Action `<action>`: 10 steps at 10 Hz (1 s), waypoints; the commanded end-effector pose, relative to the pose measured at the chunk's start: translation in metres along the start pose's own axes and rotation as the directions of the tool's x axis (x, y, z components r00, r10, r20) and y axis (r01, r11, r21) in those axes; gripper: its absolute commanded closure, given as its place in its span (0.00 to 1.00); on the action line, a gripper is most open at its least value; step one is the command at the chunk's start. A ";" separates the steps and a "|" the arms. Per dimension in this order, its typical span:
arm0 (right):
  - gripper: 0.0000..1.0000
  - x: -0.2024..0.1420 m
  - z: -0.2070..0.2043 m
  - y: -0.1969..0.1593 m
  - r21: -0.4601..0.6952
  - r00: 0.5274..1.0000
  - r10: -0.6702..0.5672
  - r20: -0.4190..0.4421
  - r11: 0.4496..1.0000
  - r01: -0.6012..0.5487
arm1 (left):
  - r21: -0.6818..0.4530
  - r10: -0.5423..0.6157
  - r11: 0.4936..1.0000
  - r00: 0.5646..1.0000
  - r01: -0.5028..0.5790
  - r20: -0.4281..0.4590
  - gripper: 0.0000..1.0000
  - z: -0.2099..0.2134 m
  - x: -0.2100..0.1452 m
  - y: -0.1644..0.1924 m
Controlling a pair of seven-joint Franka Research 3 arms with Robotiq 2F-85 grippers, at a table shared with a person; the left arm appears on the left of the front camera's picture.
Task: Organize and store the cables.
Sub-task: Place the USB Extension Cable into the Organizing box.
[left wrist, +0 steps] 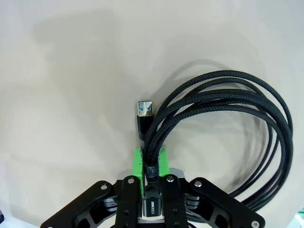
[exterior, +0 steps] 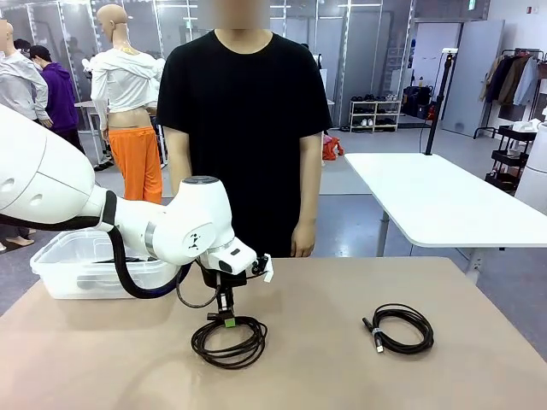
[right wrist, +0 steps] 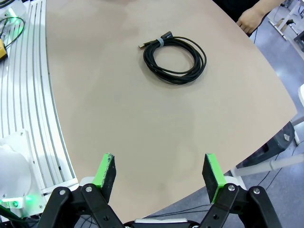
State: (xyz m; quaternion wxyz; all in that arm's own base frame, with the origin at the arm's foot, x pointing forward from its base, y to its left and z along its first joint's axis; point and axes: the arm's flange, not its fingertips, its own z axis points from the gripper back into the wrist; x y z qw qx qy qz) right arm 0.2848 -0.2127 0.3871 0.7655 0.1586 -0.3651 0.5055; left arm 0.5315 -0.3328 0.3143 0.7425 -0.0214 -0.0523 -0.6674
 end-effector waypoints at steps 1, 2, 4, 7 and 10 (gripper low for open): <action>0.08 0.002 0.001 -0.002 0.000 1.000 -0.014 0.009 1.000 0.014 | -0.049 -0.042 0.998 0.999 0.043 0.031 1.00 0.038 -0.001 -0.010; 0.08 0.002 0.001 -0.002 0.000 1.000 -0.014 0.009 1.000 0.014 | -0.020 -0.083 0.996 0.995 0.084 0.060 1.00 0.086 -0.006 -0.018; 0.08 0.002 0.001 -0.002 0.000 1.000 -0.014 0.009 1.000 0.014 | 0.037 -0.129 0.992 0.981 0.125 0.143 1.00 0.177 -0.023 -0.034; 0.08 0.002 0.001 -0.002 0.000 1.000 -0.014 0.009 1.000 0.014 | 0.077 -0.126 0.990 0.984 0.117 0.124 1.00 0.199 -0.027 -0.045; 0.08 0.002 0.001 -0.002 0.000 1.000 -0.014 0.009 1.000 0.014 | 0.091 -0.137 0.988 0.979 0.124 0.150 1.00 0.227 -0.021 -0.043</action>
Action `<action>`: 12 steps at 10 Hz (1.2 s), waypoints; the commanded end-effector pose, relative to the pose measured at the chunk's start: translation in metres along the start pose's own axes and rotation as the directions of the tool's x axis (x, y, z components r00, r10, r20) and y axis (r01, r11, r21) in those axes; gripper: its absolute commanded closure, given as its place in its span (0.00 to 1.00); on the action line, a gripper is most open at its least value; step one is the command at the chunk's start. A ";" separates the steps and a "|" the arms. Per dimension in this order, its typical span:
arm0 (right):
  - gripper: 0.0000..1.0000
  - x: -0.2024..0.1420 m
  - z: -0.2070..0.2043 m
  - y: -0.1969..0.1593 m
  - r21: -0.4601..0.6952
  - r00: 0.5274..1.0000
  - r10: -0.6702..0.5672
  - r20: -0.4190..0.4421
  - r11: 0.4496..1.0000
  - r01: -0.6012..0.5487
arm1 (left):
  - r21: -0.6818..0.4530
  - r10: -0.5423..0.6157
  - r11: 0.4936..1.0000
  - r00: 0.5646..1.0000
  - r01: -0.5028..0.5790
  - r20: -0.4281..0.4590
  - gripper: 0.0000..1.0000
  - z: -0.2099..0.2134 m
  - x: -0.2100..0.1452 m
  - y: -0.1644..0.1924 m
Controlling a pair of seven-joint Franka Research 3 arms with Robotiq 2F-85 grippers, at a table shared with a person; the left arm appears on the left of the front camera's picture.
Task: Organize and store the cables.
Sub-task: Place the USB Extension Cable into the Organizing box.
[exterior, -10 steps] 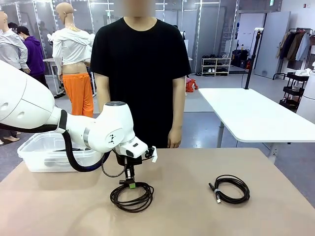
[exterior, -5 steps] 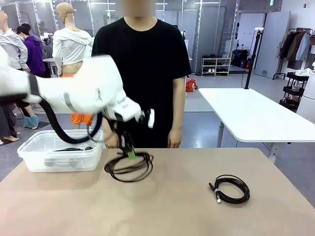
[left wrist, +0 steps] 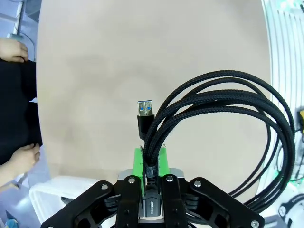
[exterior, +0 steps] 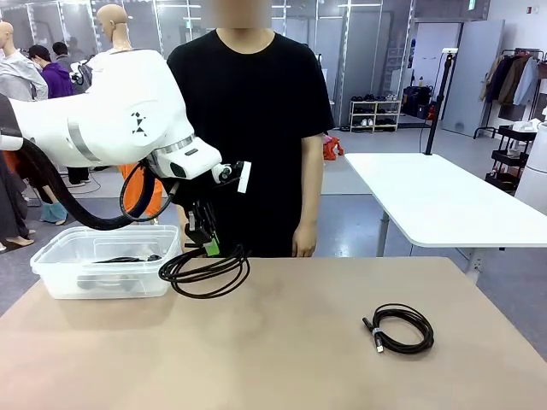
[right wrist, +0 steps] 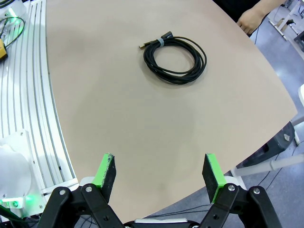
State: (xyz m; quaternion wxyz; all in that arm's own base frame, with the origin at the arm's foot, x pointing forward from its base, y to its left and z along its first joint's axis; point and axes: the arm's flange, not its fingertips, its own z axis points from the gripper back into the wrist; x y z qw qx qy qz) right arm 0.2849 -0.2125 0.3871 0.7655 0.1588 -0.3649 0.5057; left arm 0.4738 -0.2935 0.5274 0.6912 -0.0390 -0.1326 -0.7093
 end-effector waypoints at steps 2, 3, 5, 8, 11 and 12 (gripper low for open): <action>0.08 0.002 0.001 -0.002 -0.001 1.000 -0.014 0.009 1.000 0.014 | 0.007 0.001 1.000 1.000 -0.001 0.010 1.00 0.008 0.002 0.003; 0.08 0.002 0.001 -0.002 -0.001 1.000 -0.014 0.009 1.000 0.014 | 0.004 -0.002 1.000 1.000 0.002 0.003 0.86 0.003 0.001 0.001; 0.08 0.002 0.001 -0.002 -0.001 1.000 -0.014 0.009 1.000 0.014 | 0.150 -0.081 0.986 0.996 0.073 0.047 0.86 0.005 -0.039 0.052; 0.08 0.002 0.001 -0.002 -0.001 1.000 -0.014 0.009 1.000 0.014 | 0.225 0.065 0.971 0.996 -0.079 0.068 0.86 0.009 -0.175 0.140; 0.08 0.002 0.001 -0.002 -0.001 1.000 -0.014 0.009 1.000 0.014 | 0.265 0.287 0.915 0.953 -0.304 0.100 0.86 -0.012 -0.279 0.195; 0.08 0.002 0.001 -0.002 -0.001 1.000 -0.014 0.009 1.000 0.014 | 0.262 0.339 0.899 0.936 -0.352 0.094 0.86 -0.021 -0.300 0.207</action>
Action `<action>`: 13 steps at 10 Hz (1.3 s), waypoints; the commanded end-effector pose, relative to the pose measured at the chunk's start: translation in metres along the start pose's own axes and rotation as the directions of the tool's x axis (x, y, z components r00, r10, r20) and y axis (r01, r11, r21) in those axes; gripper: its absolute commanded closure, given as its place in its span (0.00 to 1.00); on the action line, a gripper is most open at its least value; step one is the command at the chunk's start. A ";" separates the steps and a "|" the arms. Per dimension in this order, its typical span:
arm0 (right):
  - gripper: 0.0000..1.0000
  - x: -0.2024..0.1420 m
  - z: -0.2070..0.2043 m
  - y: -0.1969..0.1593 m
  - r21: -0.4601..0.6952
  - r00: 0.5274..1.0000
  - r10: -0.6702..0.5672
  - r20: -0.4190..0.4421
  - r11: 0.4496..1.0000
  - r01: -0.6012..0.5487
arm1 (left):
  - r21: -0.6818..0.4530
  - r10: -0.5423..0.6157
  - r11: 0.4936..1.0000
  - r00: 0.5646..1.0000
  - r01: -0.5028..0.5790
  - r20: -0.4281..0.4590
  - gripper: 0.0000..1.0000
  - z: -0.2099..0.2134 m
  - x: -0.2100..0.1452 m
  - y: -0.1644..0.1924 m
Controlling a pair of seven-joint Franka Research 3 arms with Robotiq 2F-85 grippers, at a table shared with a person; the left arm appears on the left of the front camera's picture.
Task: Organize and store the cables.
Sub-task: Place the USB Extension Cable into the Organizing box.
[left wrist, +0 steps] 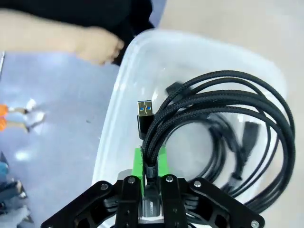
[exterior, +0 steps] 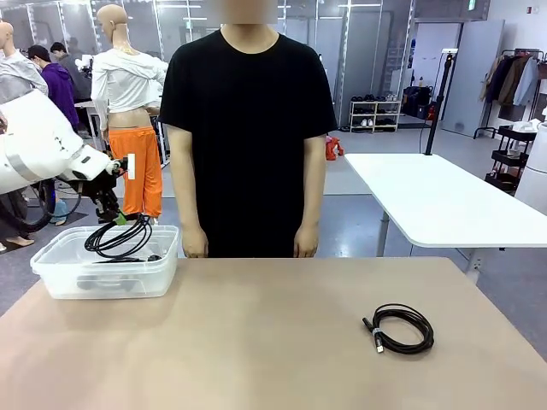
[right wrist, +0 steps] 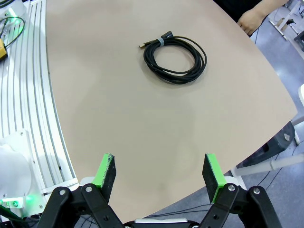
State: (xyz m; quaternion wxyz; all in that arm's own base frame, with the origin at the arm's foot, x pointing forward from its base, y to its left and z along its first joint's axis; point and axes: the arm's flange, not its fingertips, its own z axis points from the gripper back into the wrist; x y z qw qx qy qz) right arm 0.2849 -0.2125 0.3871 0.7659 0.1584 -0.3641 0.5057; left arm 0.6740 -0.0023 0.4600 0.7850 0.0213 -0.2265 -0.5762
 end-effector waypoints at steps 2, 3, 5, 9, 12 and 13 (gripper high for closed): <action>0.08 0.002 0.001 -0.002 -0.001 1.000 -0.013 0.011 1.000 0.013 | 0.055 0.130 0.990 0.990 -0.127 -0.060 0.86 -0.027 -0.011 0.036; 0.08 0.002 0.001 -0.002 -0.001 1.000 -0.013 0.011 1.000 0.013 | 0.042 0.144 0.989 0.987 -0.141 -0.076 0.86 -0.039 -0.018 0.044; 0.08 0.002 0.001 -0.002 -0.001 1.000 -0.013 0.011 1.000 0.013 | 0.022 0.161 0.987 0.983 -0.159 -0.089 0.39 -0.044 -0.021 0.042; 0.08 0.002 0.001 -0.002 -0.001 1.000 -0.013 0.011 1.000 0.013 | 0.010 0.183 0.983 0.978 -0.183 -0.096 0.00 -0.042 -0.013 0.041; 0.08 0.002 0.001 -0.002 -0.001 1.000 -0.013 0.011 1.000 0.013 | 0.017 0.166 0.986 0.980 -0.165 -0.108 0.00 -0.032 -0.015 0.030; 0.08 0.002 0.001 -0.002 -0.001 1.000 -0.013 0.011 1.000 0.013 | 0.012 0.149 0.989 0.986 -0.148 -0.080 0.00 -0.024 -0.020 0.026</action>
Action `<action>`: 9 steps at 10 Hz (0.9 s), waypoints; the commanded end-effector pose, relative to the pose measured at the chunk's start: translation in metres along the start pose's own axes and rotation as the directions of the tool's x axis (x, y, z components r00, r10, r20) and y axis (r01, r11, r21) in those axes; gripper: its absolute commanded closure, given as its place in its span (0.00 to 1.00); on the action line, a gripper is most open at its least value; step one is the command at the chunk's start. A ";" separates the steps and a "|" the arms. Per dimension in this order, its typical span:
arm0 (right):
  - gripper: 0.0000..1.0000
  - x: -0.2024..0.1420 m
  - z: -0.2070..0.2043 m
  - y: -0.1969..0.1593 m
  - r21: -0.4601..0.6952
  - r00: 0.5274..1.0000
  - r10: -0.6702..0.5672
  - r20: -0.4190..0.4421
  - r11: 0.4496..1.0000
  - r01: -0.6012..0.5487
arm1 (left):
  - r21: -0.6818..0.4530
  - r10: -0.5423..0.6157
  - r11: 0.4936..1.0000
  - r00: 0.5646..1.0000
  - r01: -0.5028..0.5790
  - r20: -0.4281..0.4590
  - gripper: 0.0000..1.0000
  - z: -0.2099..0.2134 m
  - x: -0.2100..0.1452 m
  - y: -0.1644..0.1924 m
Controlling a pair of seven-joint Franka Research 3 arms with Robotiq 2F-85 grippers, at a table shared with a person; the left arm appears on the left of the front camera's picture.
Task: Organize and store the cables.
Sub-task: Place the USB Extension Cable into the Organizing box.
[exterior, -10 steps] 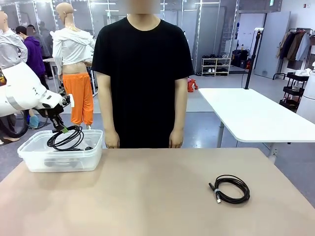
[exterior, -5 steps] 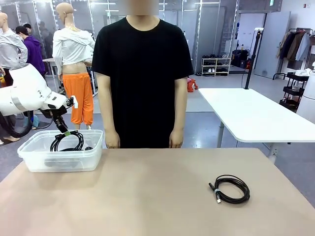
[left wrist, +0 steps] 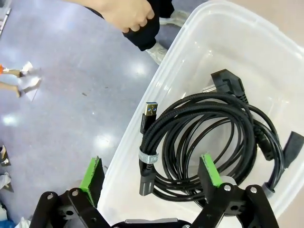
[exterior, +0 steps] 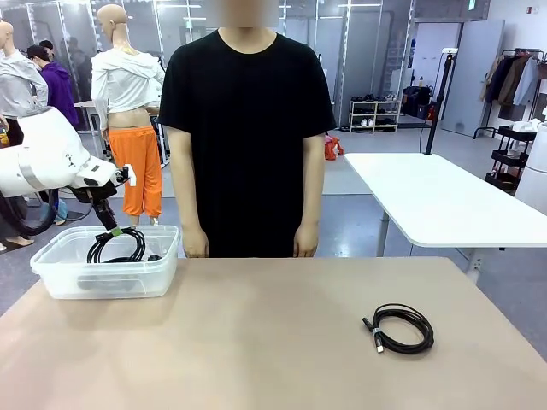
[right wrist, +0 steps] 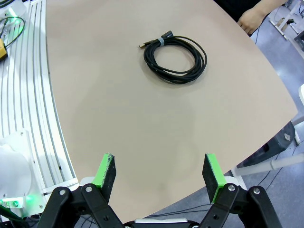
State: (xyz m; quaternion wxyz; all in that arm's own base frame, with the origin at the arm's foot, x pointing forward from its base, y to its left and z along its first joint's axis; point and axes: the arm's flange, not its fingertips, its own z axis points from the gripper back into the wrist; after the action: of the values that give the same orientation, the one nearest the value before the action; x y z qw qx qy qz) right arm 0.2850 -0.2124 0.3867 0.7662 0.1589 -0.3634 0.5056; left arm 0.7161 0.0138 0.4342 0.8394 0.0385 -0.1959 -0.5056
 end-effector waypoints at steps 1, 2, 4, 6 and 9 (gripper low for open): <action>0.08 0.002 0.001 -0.002 -0.002 1.000 -0.012 0.012 1.000 0.012 | -0.004 0.001 1.000 1.000 -0.001 -0.003 0.00 -0.006 0.001 0.000; 0.08 0.002 0.001 -0.002 -0.002 1.000 -0.012 0.012 1.000 0.012 | -0.004 0.001 1.000 1.000 -0.001 -0.003 0.00 -0.006 0.001 0.000; 0.08 0.002 0.001 -0.002 -0.002 1.000 -0.012 0.012 1.000 0.012 | -0.004 0.001 1.000 1.000 -0.001 -0.003 0.00 -0.006 0.001 0.000; 0.08 0.002 0.001 -0.002 -0.002 1.000 -0.012 0.012 1.000 0.012 | -0.004 0.001 1.000 1.000 -0.001 -0.003 0.00 -0.006 0.001 0.000; 0.08 0.002 0.001 -0.002 -0.002 1.000 -0.012 0.012 1.000 0.012 | -0.004 0.001 1.000 1.000 -0.001 -0.003 0.00 -0.006 0.001 0.000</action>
State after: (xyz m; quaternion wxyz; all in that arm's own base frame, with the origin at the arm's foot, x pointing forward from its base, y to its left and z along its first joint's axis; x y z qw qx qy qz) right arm 0.2851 -0.2124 0.3867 0.7662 0.1588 -0.3634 0.5056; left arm 0.7167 0.0111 0.4292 0.8393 0.0342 -0.1941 -0.5066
